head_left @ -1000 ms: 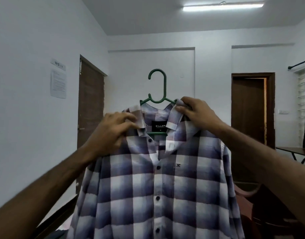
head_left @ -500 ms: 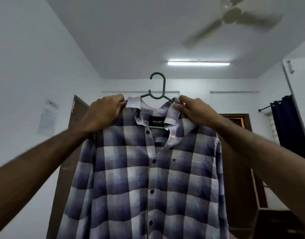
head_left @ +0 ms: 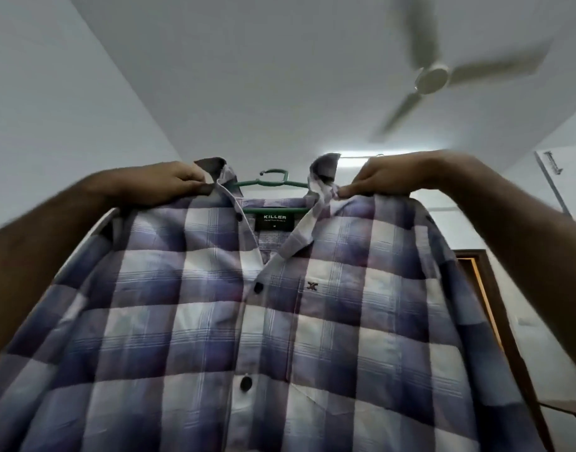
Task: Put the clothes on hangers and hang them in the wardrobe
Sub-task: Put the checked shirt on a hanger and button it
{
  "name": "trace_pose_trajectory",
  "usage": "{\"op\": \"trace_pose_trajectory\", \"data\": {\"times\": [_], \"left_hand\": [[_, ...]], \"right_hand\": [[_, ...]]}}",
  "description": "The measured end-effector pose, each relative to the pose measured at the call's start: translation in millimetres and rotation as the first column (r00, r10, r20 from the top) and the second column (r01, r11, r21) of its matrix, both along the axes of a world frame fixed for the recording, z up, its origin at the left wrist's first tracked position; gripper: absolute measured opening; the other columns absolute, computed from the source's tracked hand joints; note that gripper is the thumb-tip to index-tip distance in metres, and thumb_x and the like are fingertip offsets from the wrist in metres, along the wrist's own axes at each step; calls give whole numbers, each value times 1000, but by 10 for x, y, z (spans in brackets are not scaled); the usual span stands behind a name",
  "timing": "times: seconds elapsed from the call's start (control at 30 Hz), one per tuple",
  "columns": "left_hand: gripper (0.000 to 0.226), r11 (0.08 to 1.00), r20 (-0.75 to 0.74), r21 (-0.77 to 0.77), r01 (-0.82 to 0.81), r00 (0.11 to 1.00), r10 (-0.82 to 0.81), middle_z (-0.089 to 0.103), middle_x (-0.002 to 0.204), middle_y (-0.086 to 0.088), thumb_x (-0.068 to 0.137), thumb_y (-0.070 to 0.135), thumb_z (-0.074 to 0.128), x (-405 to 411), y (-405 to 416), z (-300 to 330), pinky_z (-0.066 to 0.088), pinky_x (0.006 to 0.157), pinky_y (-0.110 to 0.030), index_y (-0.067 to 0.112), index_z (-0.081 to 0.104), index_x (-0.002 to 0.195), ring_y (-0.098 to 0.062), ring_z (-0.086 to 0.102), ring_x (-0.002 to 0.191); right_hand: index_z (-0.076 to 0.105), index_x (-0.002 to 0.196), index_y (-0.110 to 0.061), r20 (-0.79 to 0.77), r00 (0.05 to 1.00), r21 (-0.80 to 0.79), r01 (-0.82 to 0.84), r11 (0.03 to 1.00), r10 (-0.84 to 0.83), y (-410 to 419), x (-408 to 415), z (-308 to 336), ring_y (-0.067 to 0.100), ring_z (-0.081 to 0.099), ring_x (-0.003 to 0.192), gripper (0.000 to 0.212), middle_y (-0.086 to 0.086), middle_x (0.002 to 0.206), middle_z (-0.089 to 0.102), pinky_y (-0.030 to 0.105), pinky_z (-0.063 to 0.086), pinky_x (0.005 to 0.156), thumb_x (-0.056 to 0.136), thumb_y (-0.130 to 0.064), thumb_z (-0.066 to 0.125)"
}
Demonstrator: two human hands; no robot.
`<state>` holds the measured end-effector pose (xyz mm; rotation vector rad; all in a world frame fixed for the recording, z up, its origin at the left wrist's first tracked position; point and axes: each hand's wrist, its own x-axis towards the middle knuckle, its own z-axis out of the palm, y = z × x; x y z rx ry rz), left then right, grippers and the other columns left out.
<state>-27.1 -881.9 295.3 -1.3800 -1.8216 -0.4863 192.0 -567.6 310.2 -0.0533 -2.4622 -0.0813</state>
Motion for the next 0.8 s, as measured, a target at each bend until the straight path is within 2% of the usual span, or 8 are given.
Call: {"op": "trace_pose_trajectory", "data": {"times": [0.07, 0.13, 0.27, 0.37, 0.47, 0.53, 0.63, 0.8], "left_hand": [[57, 999, 100, -27, 41, 994, -38, 63, 81, -7, 90, 64, 56, -103, 33, -79, 45, 73, -28, 9, 64, 84, -11, 53, 77], [35, 999, 169, -37, 15, 986, -8, 68, 94, -15, 101, 38, 55, -329, 172, -222, 46, 81, -31, 6, 67, 93, -12, 57, 83], [14, 986, 229, -135, -101, 965, 130, 69, 107, 1, 103, 23, 55, -922, 658, -982, 45, 92, -30, 23, 69, 99, -14, 61, 96], [18, 963, 277, -237, -130, 941, 195, 66, 109, 0, 103, 19, 55, -1343, 1160, -1988, 40, 83, -25, 12, 70, 110, -18, 60, 100], [26, 946, 356, -300, -121, 906, 229, 70, 118, -6, 104, 28, 51, -1783, 1689, -3168, 46, 92, -34, 13, 69, 116, -24, 63, 105], [28, 945, 451, -305, -121, 856, 255, 70, 115, -5, 102, 37, 48, -2052, 1999, -3940, 47, 88, -37, 16, 65, 109, -25, 63, 104], [16, 944, 554, -305, -128, 782, 285, 64, 97, -1, 103, 31, 49, -2371, 2420, -5012, 44, 75, -38, 22, 50, 89, -25, 59, 90], [13, 886, 627, -448, -121, 664, 408, 63, 102, -9, 98, 14, 42, -2854, 2883, -6582, 46, 76, -42, 21, 46, 88, -30, 54, 90]], "right_hand": [[74, 95, -7, 35, 994, -86, -98, 992, 101, 99, -171, -88, 20, 68, 73, 43, 4, 87, 76, 31, 56, 66, 98, -47, 60], [70, 92, -7, 84, 976, -169, -187, 968, 203, 288, -426, -305, 15, 65, 73, 32, 2, 83, 72, 28, 53, 65, 102, -35, 58], [65, 116, -3, 264, 923, -382, -168, 909, 281, 857, -1069, -1037, 32, 71, 99, 32, 18, 113, 72, 52, 54, 96, 105, -31, 54], [64, 116, -2, 366, 878, -507, -89, 858, 308, 1323, -1568, -1964, 31, 69, 105, 34, 16, 117, 72, 50, 52, 102, 106, -32, 53], [63, 109, -5, 450, 834, -592, 11, 806, 320, 1751, -1988, -3061, 21, 68, 95, 27, 12, 107, 71, 44, 54, 95, 106, -31, 54], [63, 104, -10, 490, 822, -593, 70, 802, 290, 1980, -2248, -3776, 16, 65, 90, 22, 7, 99, 70, 37, 54, 87, 106, -30, 54], [58, 90, -19, 549, 807, -523, 128, 842, 218, 2277, -2670, -4859, 10, 53, 83, 18, -1, 91, 61, 34, 46, 82, 106, -27, 54], [50, 88, -16, 631, 761, -493, 247, 834, 148, 2634, -3255, -6563, 20, 49, 88, 21, 6, 96, 58, 34, 36, 76, 107, -25, 49]]}}
